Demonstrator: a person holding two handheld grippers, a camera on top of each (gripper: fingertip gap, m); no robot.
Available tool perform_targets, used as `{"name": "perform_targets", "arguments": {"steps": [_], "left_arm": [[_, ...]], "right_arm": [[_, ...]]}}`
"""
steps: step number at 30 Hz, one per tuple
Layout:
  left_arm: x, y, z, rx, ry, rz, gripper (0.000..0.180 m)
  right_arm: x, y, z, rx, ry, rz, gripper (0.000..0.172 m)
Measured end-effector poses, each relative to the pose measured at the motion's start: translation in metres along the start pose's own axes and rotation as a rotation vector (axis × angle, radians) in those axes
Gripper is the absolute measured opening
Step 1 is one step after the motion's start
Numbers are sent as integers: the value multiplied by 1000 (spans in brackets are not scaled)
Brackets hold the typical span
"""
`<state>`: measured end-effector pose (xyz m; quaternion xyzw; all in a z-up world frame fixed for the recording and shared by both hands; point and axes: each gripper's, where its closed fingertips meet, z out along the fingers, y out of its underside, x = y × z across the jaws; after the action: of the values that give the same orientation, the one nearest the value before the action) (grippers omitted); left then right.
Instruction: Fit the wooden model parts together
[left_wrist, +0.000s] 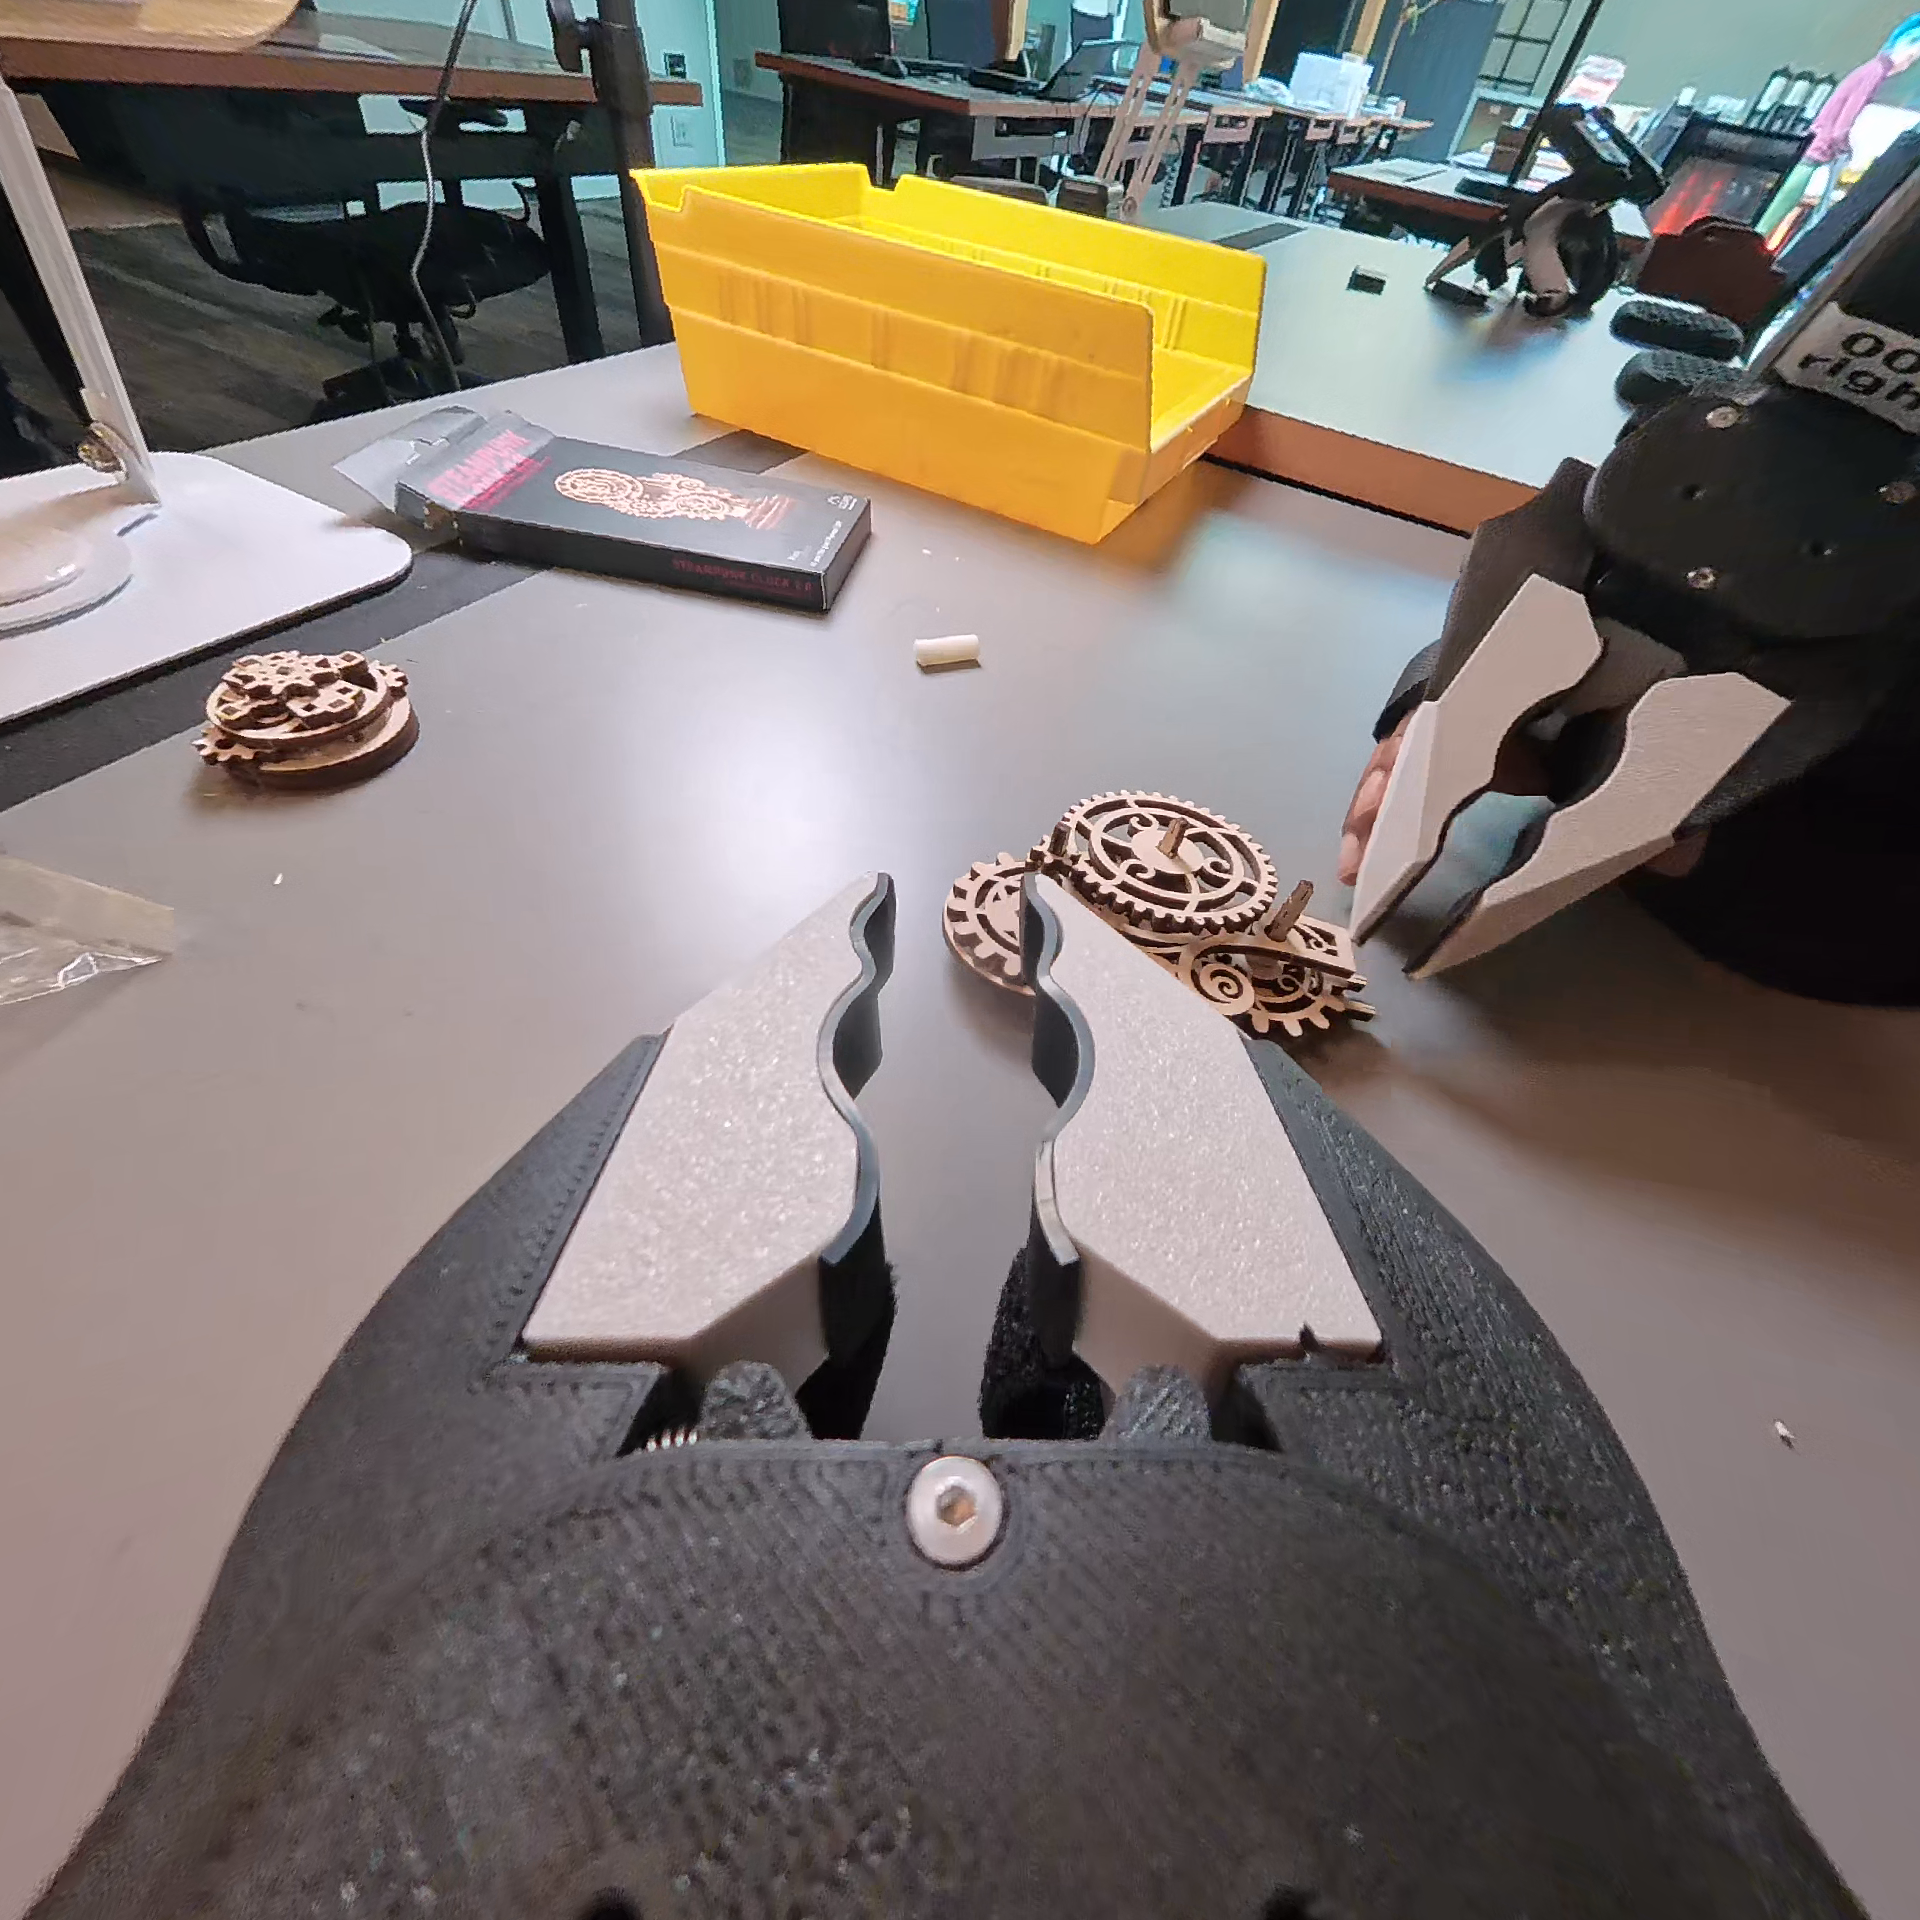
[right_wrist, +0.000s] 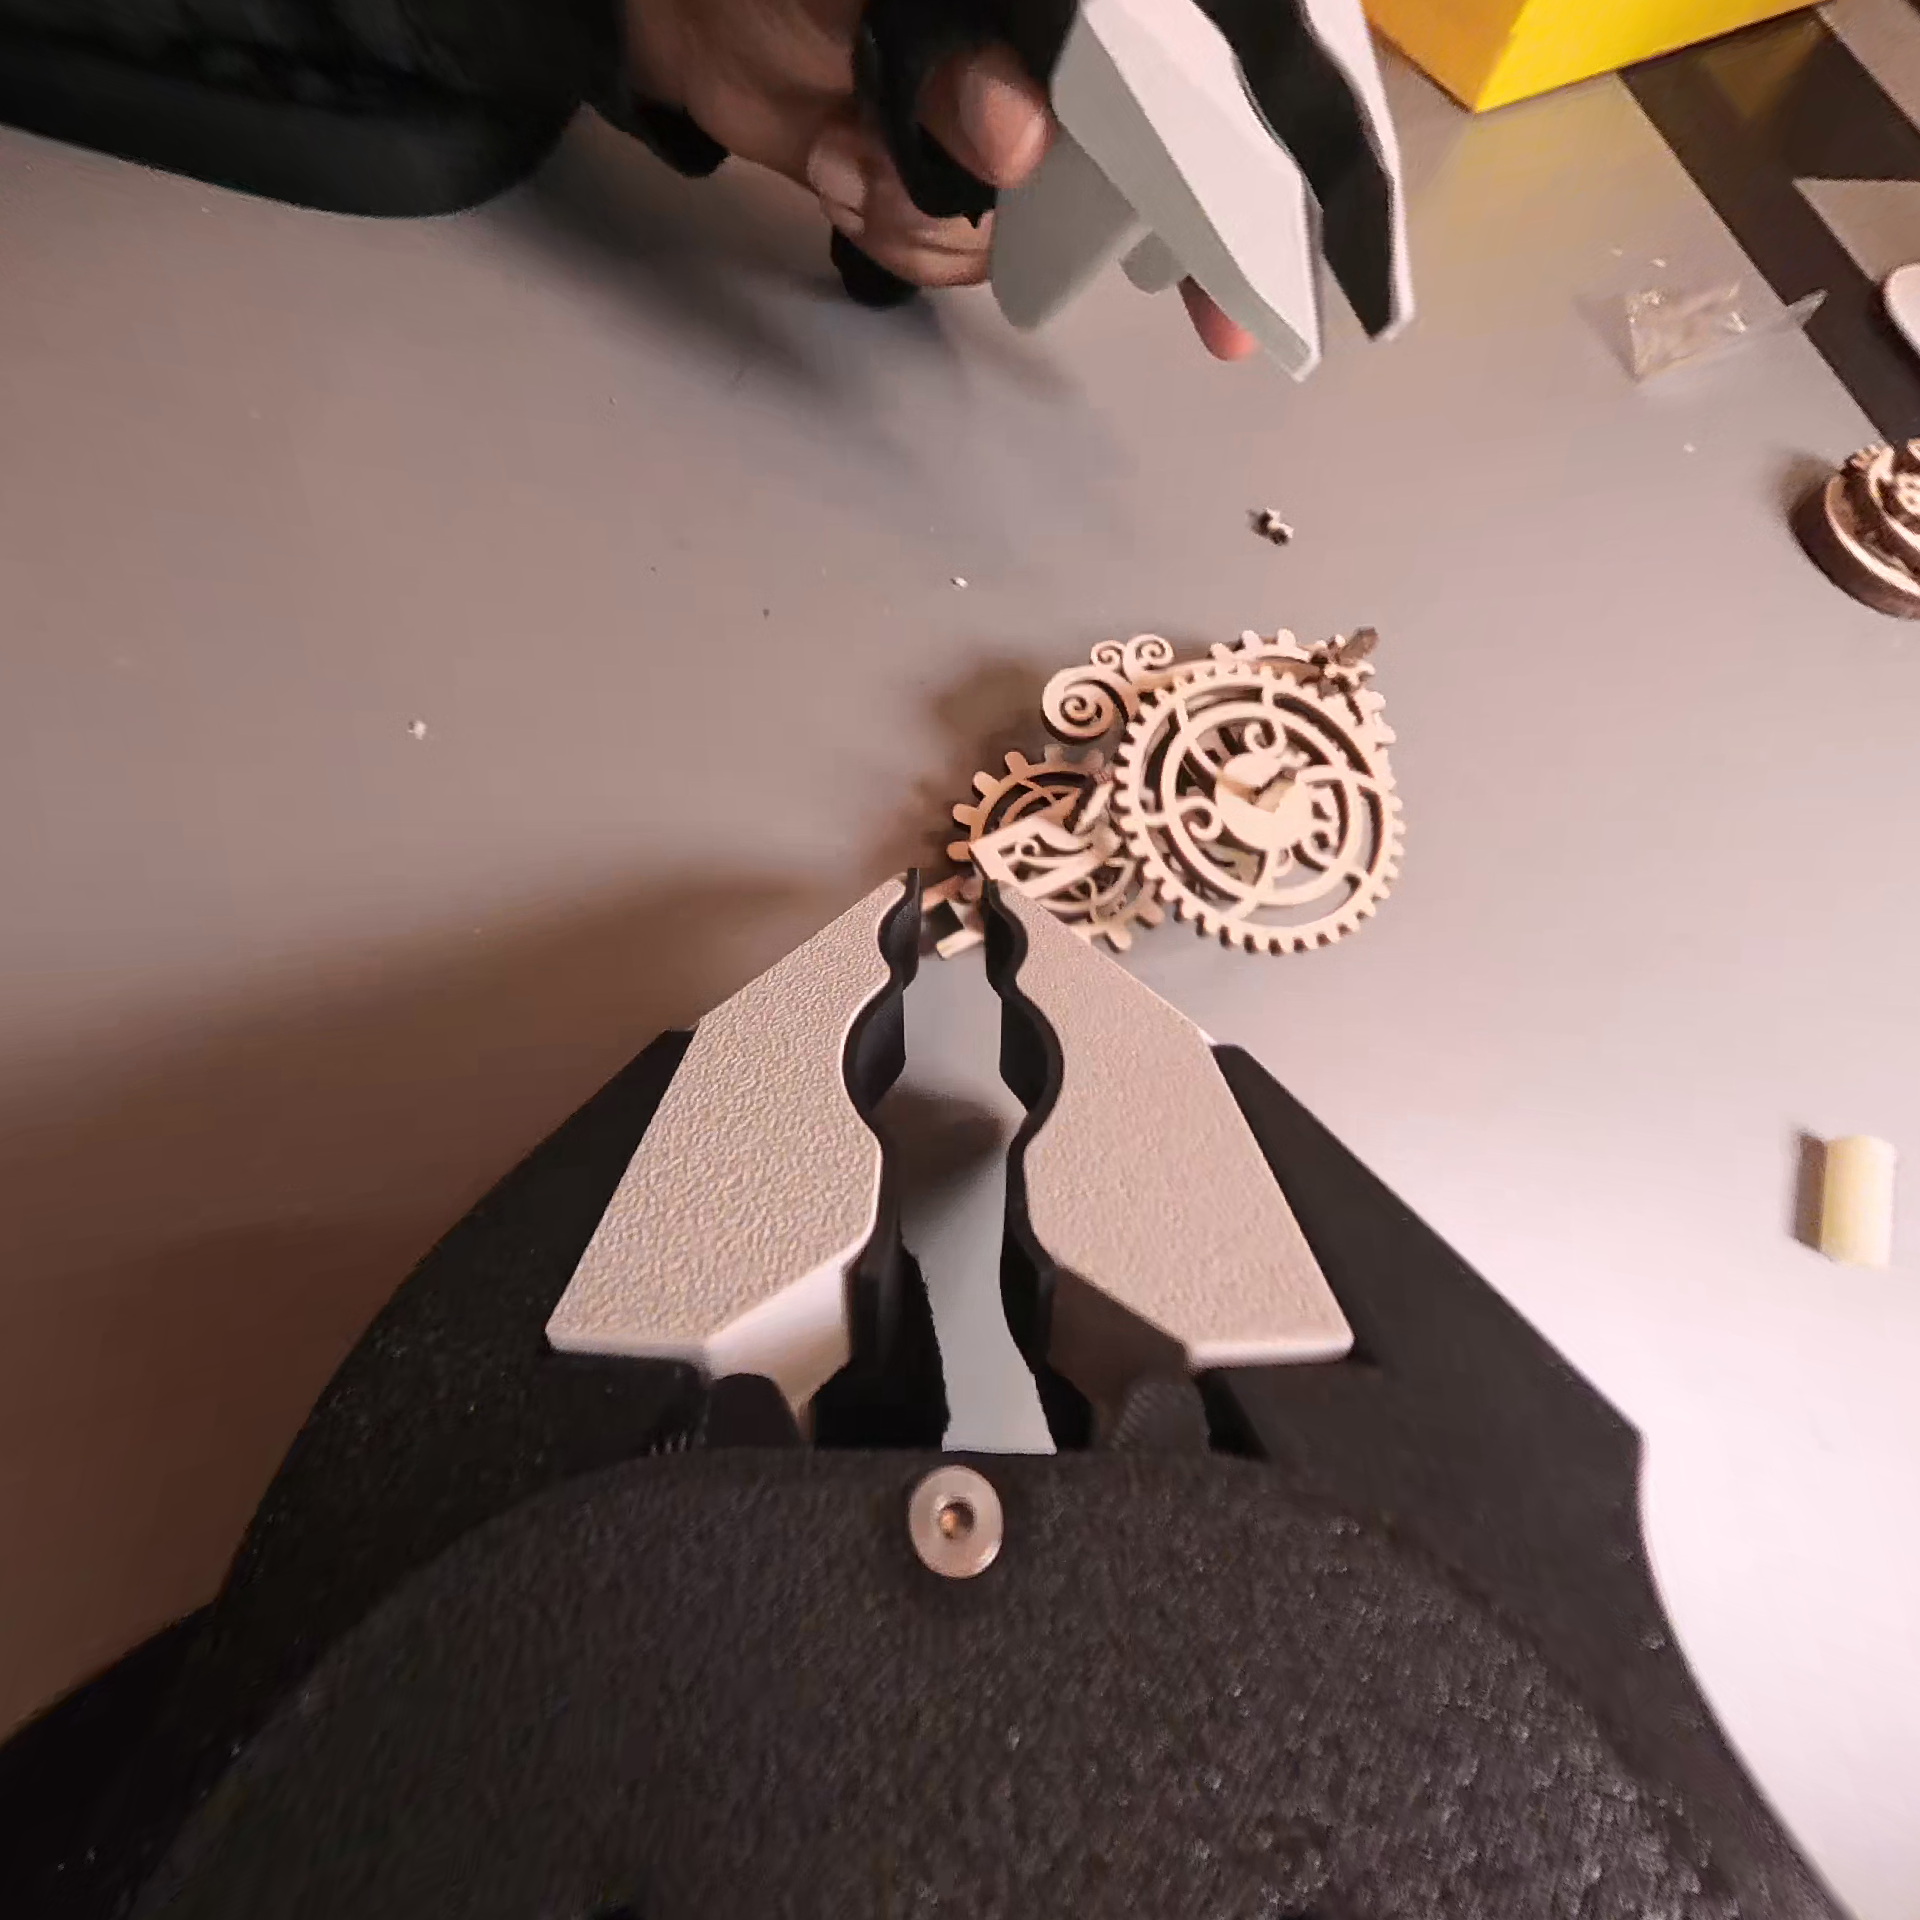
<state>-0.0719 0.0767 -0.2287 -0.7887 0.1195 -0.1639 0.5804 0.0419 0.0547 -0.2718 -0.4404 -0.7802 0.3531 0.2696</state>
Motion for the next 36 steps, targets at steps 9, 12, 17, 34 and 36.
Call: {"name": "perform_targets", "arguments": {"steps": [9, 12, 17, 34, 36], "left_arm": [[5, 1, -8, -28, 40, 2, 24], [3, 0, -9, -10, 19, 40, 18], [-3, -10, -15, 46, -62, 127, 5], [-9, -25, -24, 109, -98, 74, 12], [-6, -23, -23, 98, -82, 74, 17]], "right_arm": [[-20, -14, 23, 7, -14, -100, 11], [-23, -25, 15, 83, -52, -64, 10], [1, -4, -6, 12, 30, -40, 9], [-11, -23, 27, 50, 49, -103, 11], [-8, -29, 18, 104, 42, -67, 11]]}}
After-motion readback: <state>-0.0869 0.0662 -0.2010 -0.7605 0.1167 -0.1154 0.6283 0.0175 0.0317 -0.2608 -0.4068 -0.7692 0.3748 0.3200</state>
